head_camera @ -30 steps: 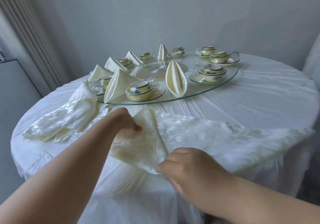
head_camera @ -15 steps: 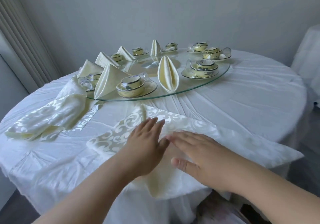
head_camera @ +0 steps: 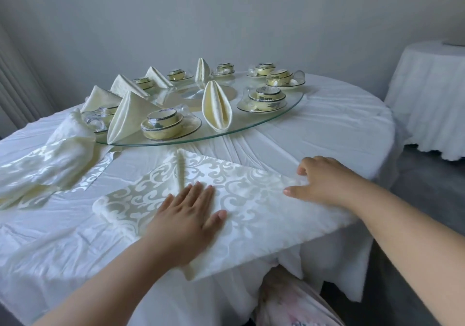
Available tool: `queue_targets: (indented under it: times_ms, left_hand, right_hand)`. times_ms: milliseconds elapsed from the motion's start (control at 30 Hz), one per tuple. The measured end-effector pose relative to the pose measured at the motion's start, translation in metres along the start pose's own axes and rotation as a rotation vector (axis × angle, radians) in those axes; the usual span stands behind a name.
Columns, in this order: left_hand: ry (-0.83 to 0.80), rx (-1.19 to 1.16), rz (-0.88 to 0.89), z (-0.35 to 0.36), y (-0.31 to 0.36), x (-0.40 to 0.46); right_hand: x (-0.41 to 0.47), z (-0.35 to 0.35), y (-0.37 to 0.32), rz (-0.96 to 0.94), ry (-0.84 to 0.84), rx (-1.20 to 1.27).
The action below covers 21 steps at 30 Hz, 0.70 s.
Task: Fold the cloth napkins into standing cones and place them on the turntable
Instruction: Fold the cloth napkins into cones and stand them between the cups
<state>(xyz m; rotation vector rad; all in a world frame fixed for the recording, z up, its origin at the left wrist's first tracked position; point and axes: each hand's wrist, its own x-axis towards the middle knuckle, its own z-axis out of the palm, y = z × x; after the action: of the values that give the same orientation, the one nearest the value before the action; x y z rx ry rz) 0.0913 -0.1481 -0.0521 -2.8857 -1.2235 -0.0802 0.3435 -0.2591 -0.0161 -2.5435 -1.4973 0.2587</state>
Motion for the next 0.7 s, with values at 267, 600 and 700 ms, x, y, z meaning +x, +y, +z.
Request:
queue_targets:
  times_ms: [267,600,700]
  left_hand:
    - [-0.022,-0.007,-0.01,-0.001,0.0,0.0]
    - [-0.052,-0.03,-0.024,-0.003,0.002,-0.001]
    - [-0.023,-0.089,-0.009,-0.005,-0.001,-0.001]
  right_hand:
    - [0.017,-0.046,0.028,-0.089,-0.445,0.161]
    - [0.046,-0.057,0.007,-0.082,-0.451,1.291]
    - [0.071,-0.047,-0.039,0.036,-0.457,1.524]
